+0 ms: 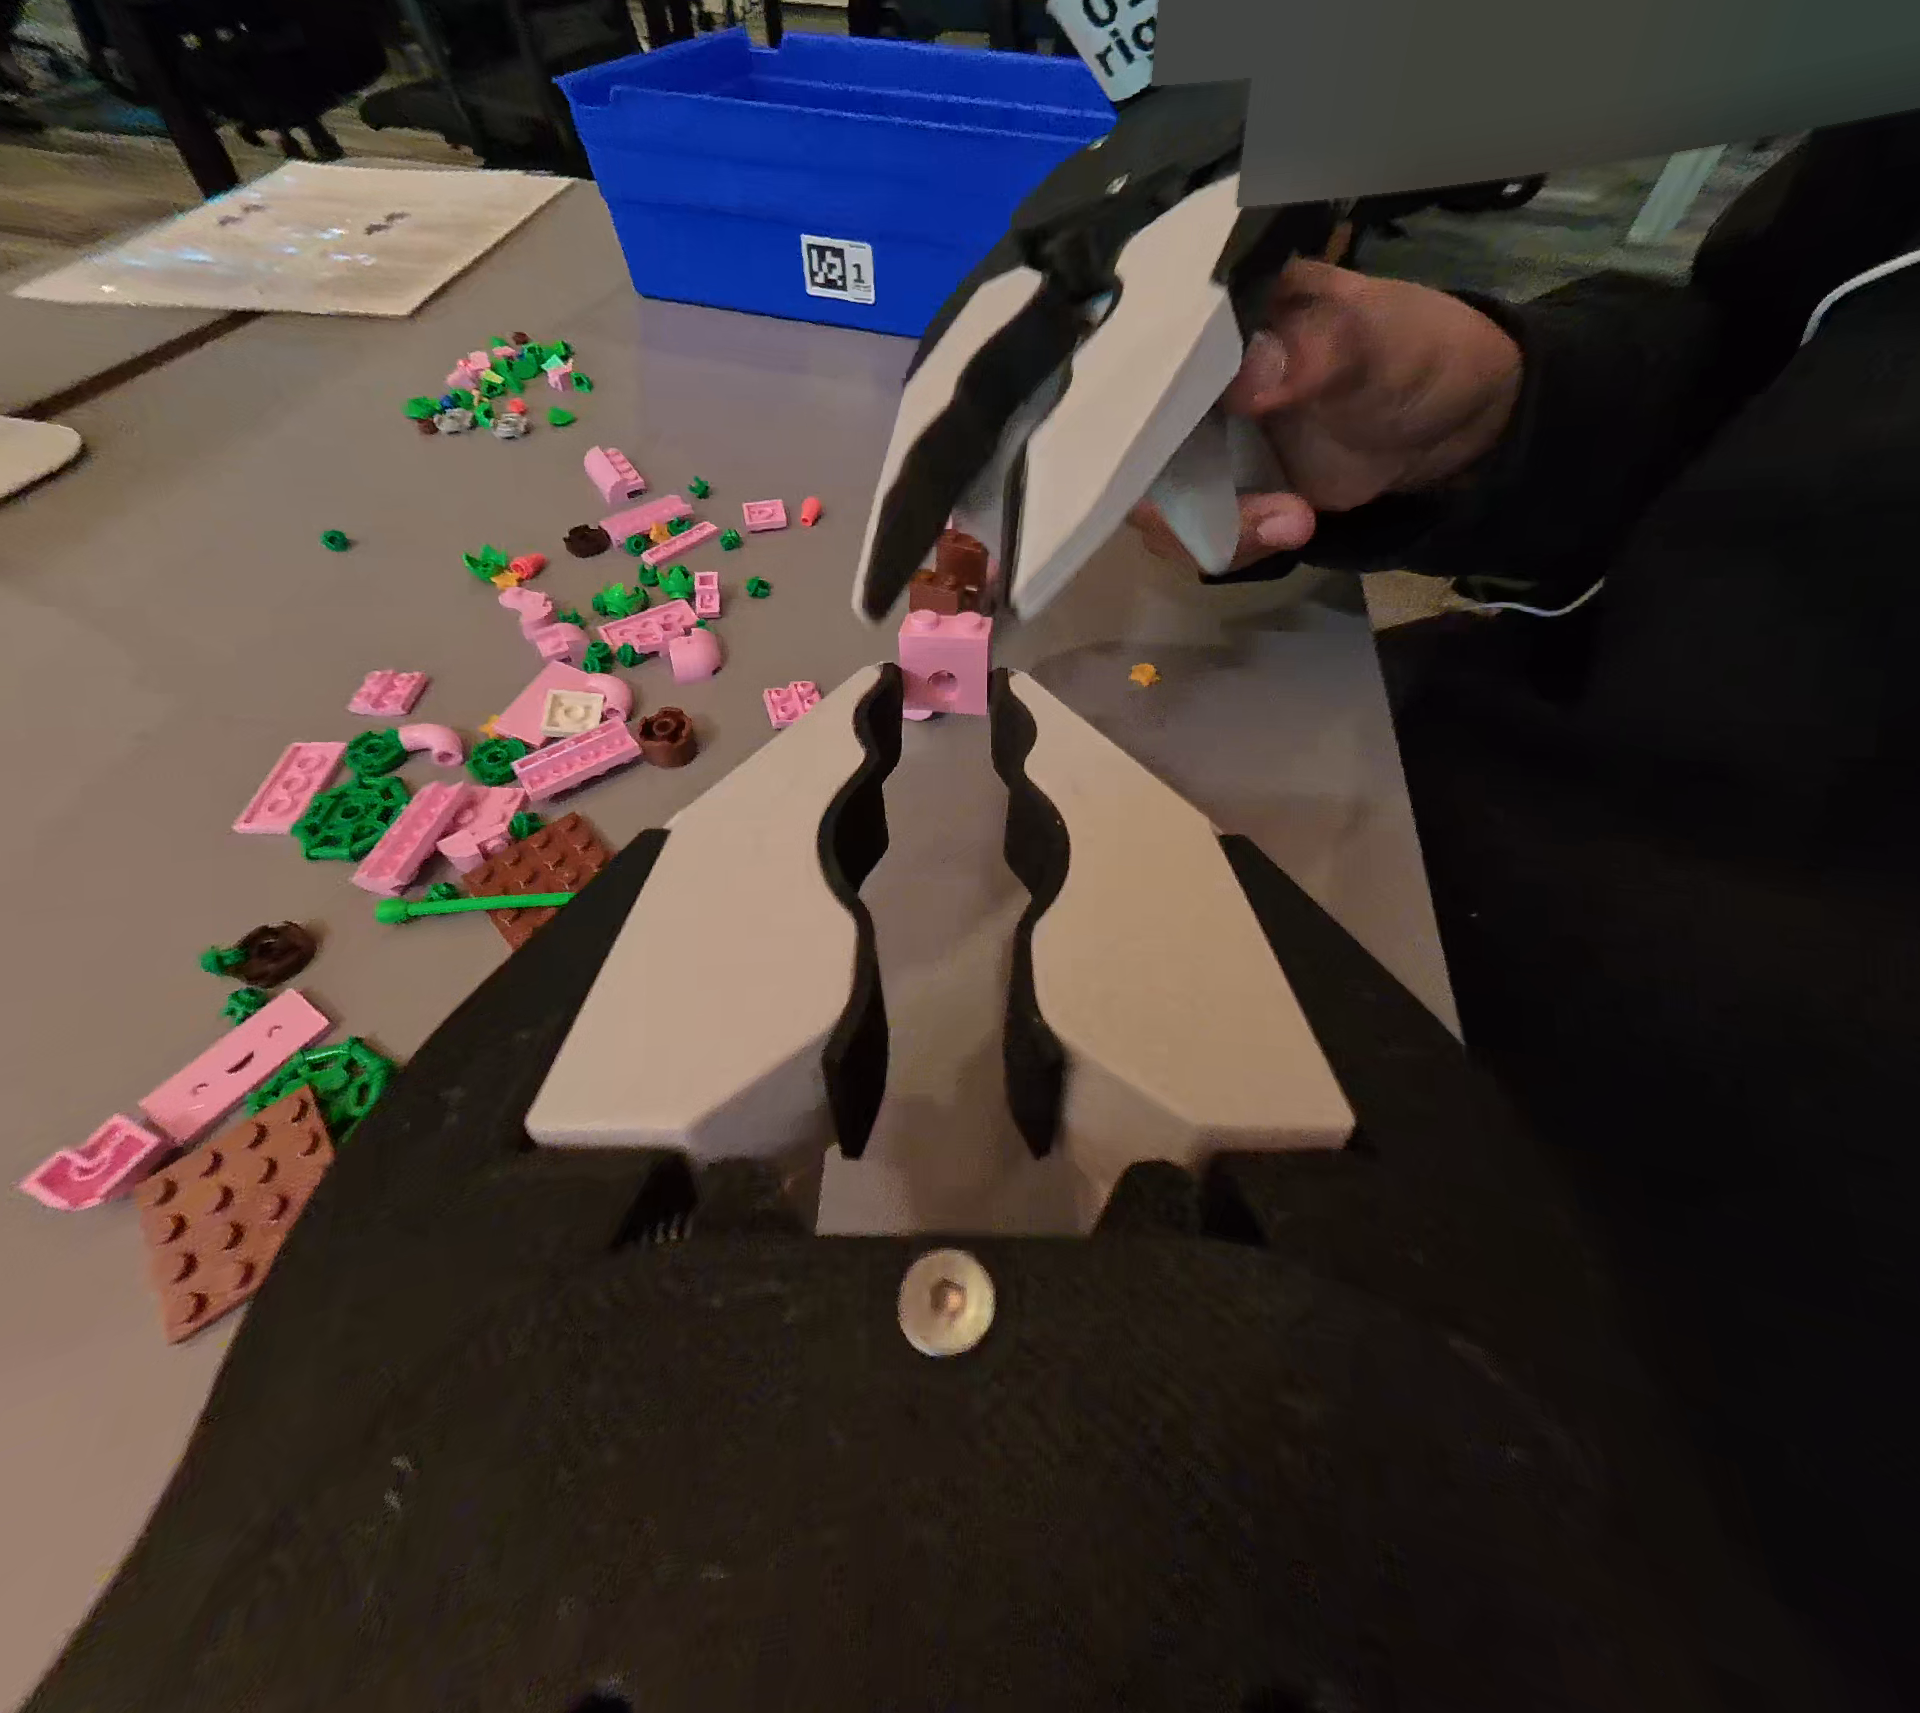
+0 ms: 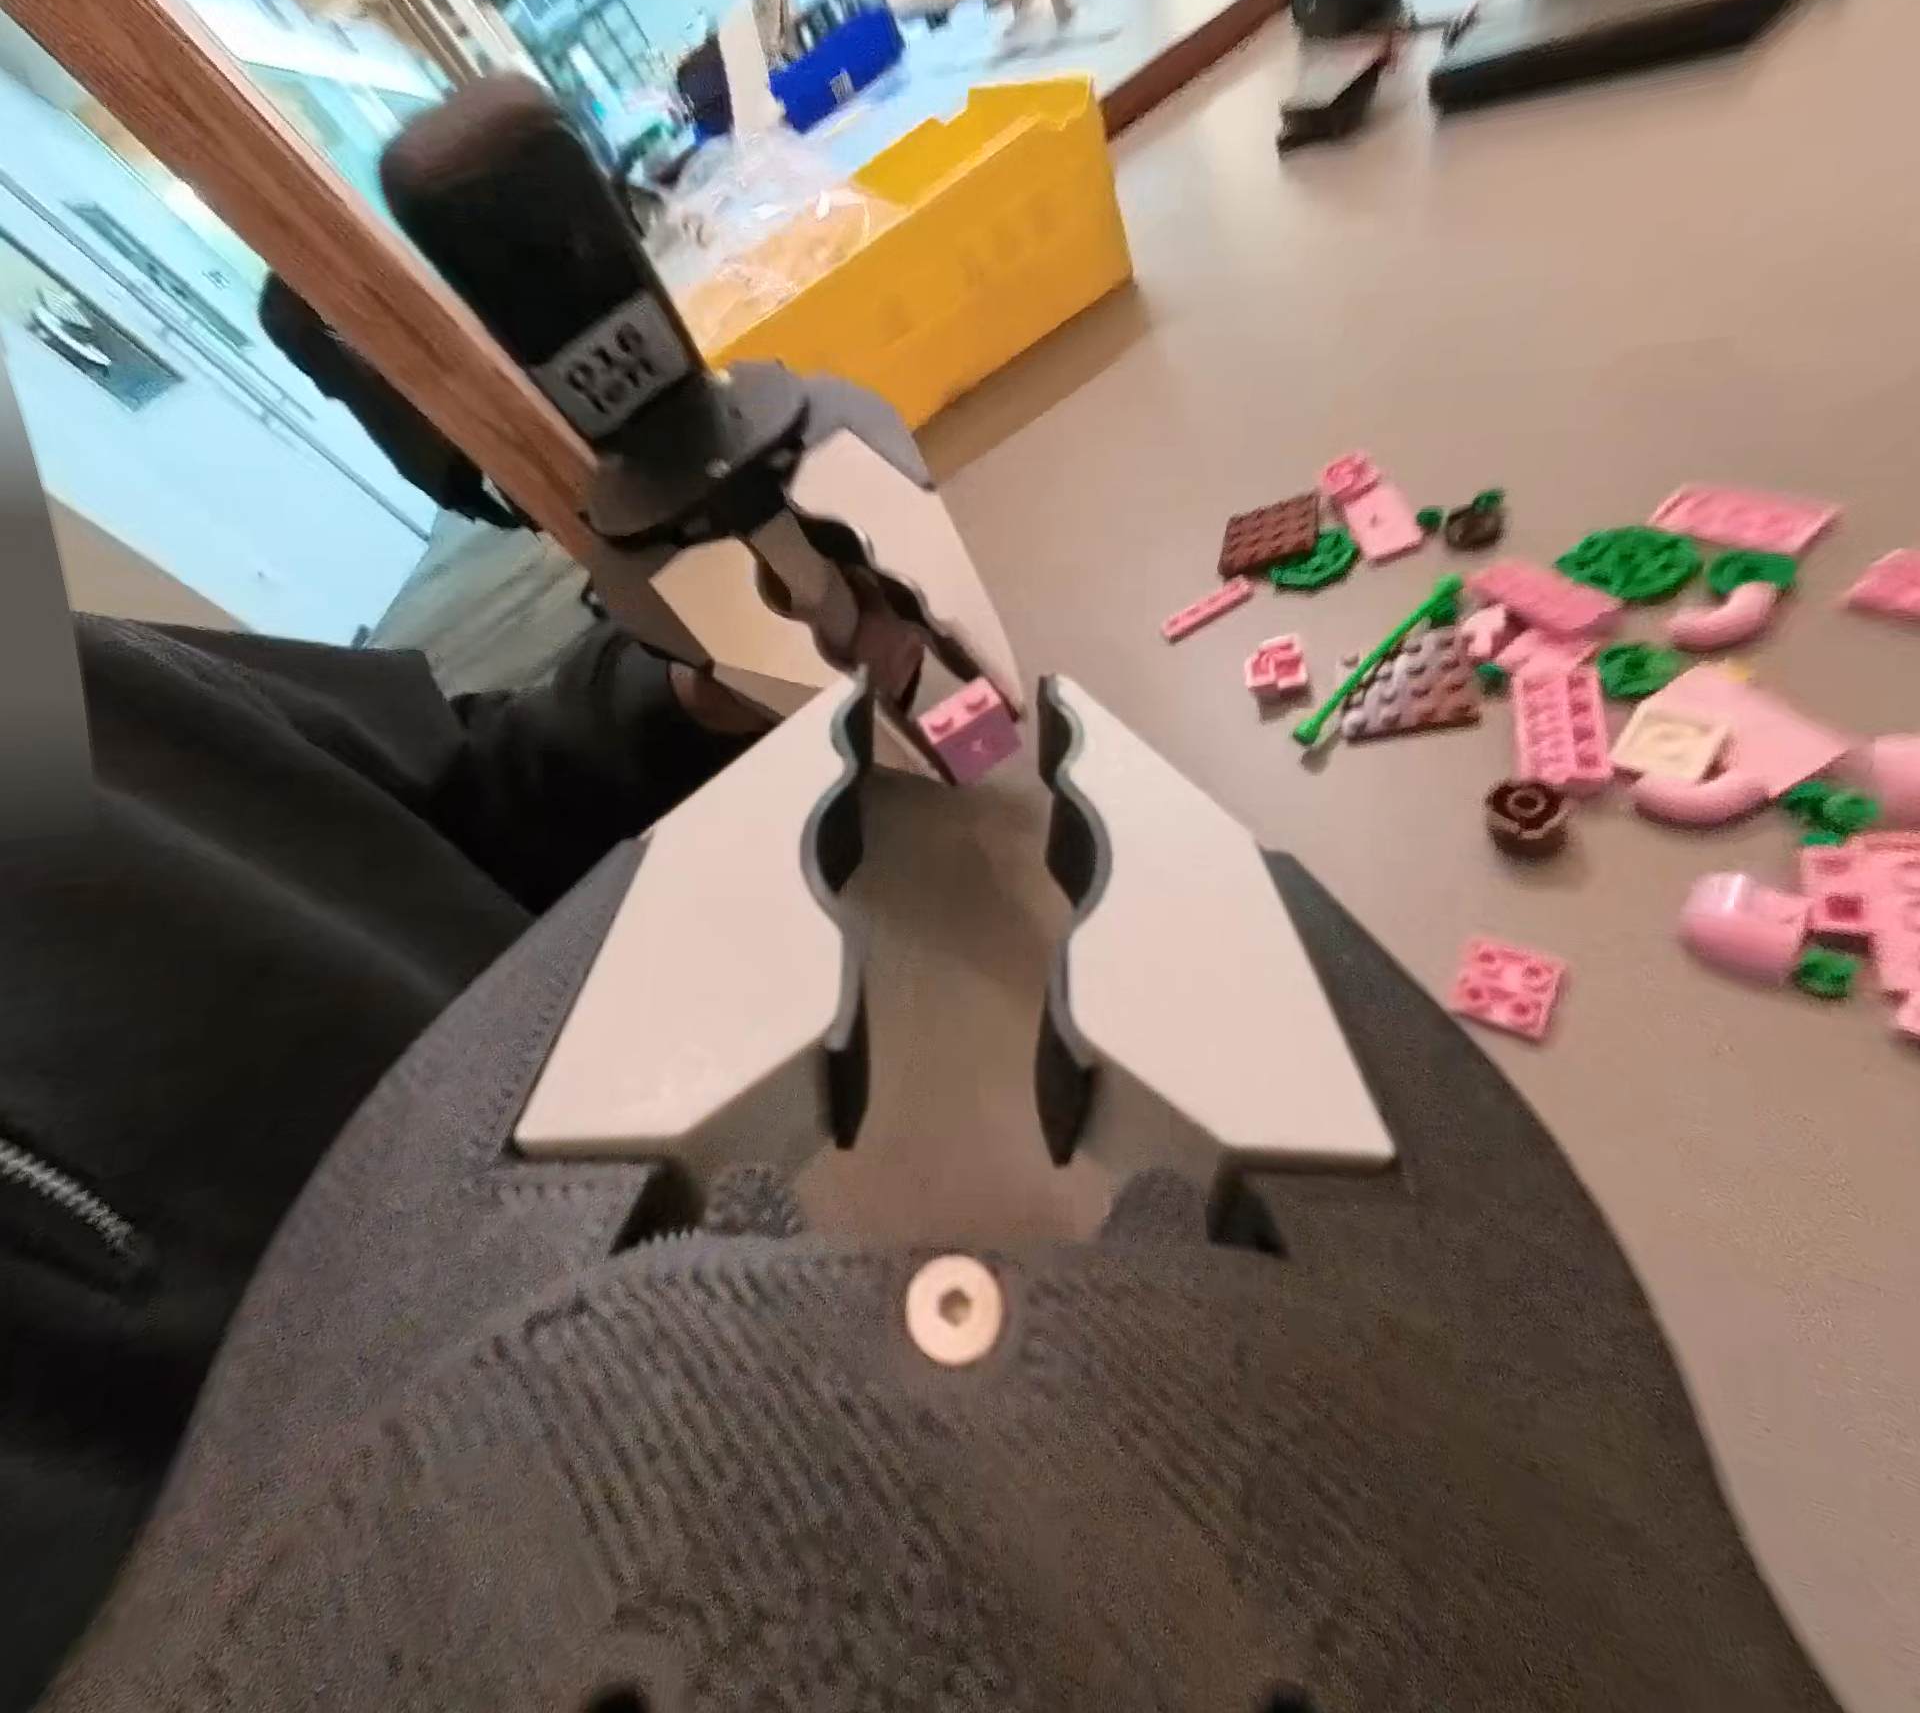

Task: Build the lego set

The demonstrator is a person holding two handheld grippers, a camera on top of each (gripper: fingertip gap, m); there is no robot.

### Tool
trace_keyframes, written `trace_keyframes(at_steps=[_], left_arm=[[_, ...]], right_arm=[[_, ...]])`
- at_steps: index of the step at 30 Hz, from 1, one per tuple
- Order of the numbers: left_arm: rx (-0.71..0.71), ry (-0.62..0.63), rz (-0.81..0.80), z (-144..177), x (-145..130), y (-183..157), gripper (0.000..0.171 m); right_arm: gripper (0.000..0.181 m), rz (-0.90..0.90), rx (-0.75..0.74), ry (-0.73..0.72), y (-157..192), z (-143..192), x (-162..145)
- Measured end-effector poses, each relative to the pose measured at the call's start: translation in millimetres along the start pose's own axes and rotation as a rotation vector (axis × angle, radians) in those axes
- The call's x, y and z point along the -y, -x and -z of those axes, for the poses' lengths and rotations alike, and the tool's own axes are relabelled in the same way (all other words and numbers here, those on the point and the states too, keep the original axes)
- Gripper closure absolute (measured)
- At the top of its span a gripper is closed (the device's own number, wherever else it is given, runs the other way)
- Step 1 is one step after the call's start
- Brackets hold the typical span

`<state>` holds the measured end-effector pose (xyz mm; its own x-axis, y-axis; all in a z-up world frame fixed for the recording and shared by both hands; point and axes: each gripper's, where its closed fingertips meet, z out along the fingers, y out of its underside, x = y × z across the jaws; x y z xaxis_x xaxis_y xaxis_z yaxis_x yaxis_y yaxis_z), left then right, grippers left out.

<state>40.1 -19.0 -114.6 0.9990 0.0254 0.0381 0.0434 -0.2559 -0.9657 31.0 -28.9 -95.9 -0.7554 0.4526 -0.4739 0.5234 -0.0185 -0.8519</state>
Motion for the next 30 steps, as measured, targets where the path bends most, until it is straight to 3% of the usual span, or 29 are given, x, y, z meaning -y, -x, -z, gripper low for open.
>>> trace_keyframes(at_steps=[7,13,21,30], left_arm=[[0.099,0.073,-0.140,-2.7,-9.7,5.3,0.158],[0.075,0.054,-0.063,5.4,-10.5,13.8,0.142],[0.058,0.055,-0.006,8.3,-14.5,19.7,0.143],[0.055,0.070,0.020,6.5,-18.7,22.0,0.144]], right_arm=[[0.169,0.082,-0.091,0.126,-7.4,-5.9,-17.5],[0.174,0.142,-0.135,0.284,-23.7,0.6,-38.9],[0.174,0.329,-0.085,0.599,-20.2,-6.4,-83.2],[0.173,0.389,-0.103,0.632,-25.7,-6.4,-89.3]])
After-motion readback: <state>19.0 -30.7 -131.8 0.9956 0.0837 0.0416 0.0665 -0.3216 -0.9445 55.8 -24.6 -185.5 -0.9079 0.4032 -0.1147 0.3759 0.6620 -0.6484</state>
